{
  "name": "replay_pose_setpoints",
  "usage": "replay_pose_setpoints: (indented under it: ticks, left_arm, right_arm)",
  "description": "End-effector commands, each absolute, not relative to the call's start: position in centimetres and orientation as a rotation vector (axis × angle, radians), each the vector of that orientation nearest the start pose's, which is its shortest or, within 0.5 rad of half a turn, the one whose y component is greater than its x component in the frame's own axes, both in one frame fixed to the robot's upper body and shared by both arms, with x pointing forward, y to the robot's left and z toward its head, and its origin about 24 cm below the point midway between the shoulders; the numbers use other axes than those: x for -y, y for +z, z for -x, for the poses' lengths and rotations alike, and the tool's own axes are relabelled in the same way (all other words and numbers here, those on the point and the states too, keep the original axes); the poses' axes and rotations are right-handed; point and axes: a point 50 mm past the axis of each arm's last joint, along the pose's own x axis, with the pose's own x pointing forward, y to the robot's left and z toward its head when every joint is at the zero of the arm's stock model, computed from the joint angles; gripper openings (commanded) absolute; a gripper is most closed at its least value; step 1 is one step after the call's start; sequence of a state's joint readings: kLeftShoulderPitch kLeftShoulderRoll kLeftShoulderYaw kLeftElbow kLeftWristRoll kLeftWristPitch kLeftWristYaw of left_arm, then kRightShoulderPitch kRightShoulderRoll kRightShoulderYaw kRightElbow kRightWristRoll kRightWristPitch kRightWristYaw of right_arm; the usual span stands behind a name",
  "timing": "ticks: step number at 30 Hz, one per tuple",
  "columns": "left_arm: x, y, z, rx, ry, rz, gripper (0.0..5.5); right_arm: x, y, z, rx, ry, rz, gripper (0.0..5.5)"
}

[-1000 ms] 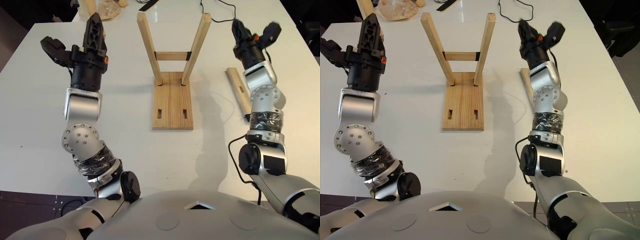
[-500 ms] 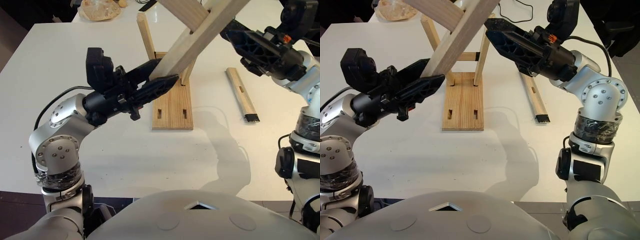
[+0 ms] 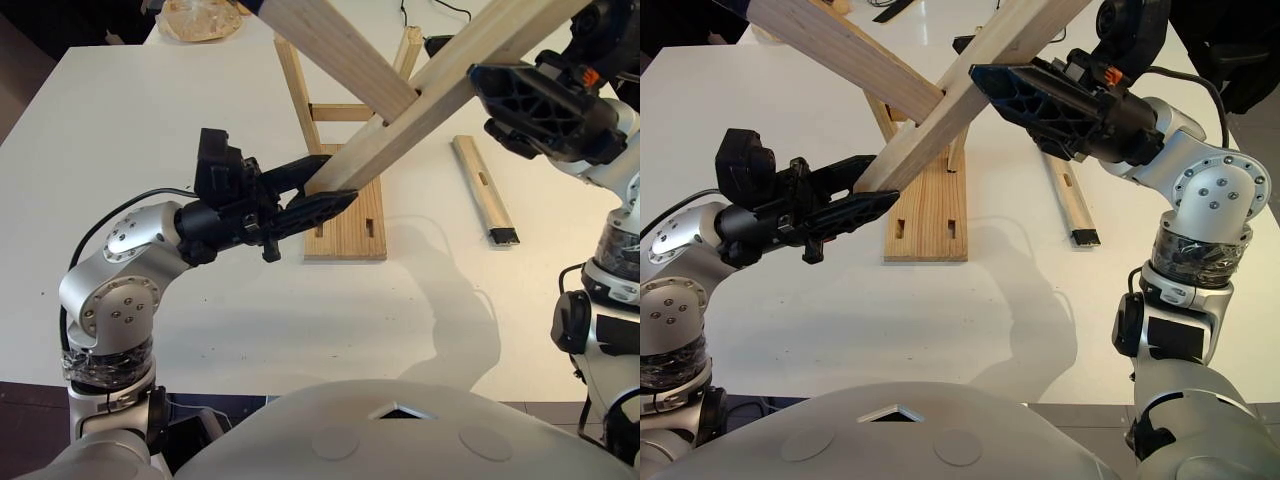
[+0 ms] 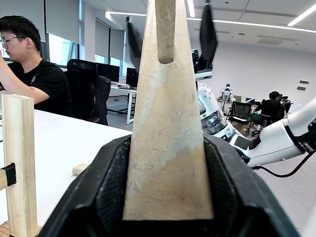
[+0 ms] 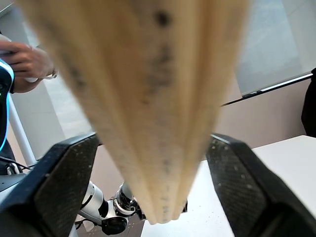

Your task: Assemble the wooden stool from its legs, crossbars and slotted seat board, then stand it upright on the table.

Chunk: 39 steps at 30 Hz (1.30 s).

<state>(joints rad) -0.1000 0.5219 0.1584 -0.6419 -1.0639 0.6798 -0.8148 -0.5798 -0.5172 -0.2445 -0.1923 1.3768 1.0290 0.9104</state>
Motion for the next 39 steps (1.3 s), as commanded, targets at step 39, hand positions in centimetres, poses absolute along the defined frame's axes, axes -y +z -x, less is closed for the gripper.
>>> replay_pose_setpoints:
  ticks: [39]
  left_arm:
    - [-19.9, 8.2, -20.8, -0.290, -0.885, 0.162, 3.53]
  right_arm:
    - [16.3, 20.2, -29.0, 0.066, 1.277, -0.316, 2.05]
